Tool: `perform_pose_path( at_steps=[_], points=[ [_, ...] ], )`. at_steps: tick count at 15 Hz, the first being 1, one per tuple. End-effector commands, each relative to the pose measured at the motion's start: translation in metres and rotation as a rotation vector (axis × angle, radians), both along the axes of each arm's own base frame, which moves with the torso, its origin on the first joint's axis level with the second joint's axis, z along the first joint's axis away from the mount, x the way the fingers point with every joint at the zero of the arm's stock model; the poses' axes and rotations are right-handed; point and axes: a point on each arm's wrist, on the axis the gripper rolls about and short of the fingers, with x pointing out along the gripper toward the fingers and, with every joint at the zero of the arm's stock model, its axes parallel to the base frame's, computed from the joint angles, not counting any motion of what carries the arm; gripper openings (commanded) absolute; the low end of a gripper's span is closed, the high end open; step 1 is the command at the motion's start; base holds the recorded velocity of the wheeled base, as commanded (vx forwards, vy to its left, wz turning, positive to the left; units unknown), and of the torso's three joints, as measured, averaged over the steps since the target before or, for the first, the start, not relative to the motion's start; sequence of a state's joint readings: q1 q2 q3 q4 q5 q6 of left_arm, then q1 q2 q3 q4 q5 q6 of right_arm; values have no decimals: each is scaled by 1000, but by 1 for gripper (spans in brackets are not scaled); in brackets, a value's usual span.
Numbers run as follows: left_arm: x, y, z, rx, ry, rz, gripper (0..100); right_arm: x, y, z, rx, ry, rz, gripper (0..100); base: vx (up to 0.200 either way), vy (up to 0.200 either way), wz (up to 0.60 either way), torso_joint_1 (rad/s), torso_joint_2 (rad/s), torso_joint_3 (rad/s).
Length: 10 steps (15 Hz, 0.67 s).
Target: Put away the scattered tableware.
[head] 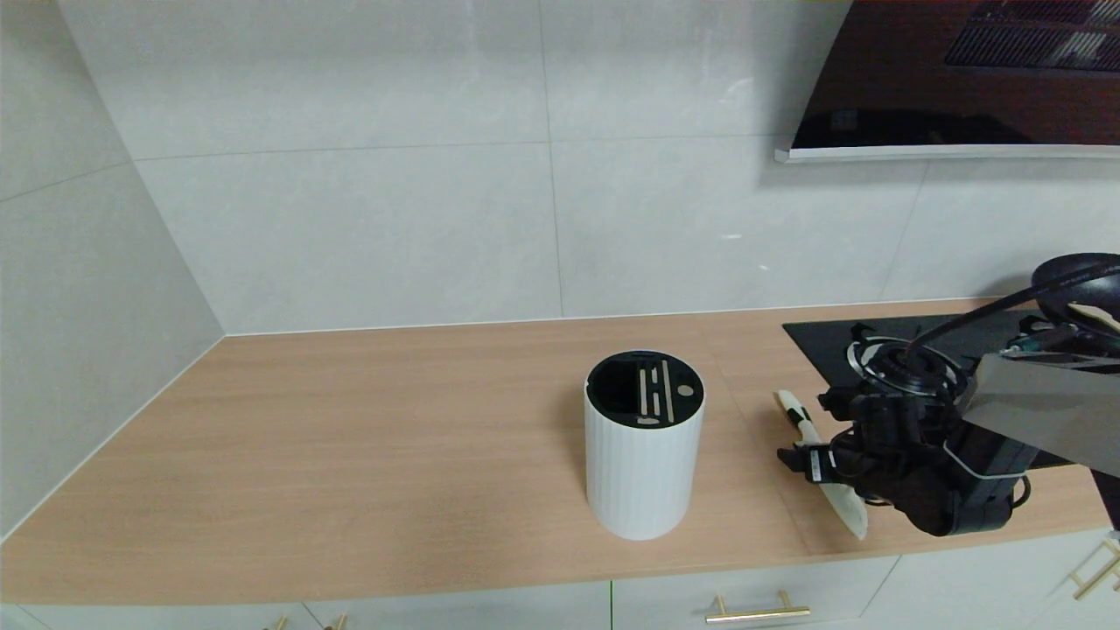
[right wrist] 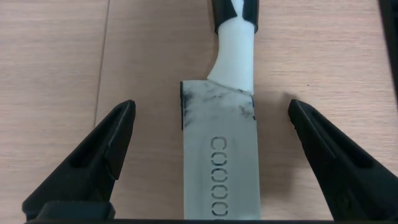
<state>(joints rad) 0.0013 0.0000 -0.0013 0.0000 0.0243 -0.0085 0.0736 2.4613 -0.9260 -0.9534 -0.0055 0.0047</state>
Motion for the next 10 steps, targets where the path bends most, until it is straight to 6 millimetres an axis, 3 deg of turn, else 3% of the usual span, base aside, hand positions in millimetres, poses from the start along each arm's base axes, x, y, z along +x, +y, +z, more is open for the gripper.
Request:
perform_pose_path(
  at_steps=[1,2,3,10],
  points=[
    [0,0,0,-1,0,1,100,0,0,-1,-1,2,0,100,0,0,0,0,0,0],
    [0,0,0,-1,0,1,100,0,0,-2,-2,5,-2,100,0,0,0,0,0,0],
    [0,0,0,-1,1,1,100,0,0,-3,-2,7,-2,0,0,0,0,0,0,0],
    [0,0,0,-1,0,1,100,0,-3,-13,-9,28,-6,0,0,0,0,0,0,0]
  ],
)
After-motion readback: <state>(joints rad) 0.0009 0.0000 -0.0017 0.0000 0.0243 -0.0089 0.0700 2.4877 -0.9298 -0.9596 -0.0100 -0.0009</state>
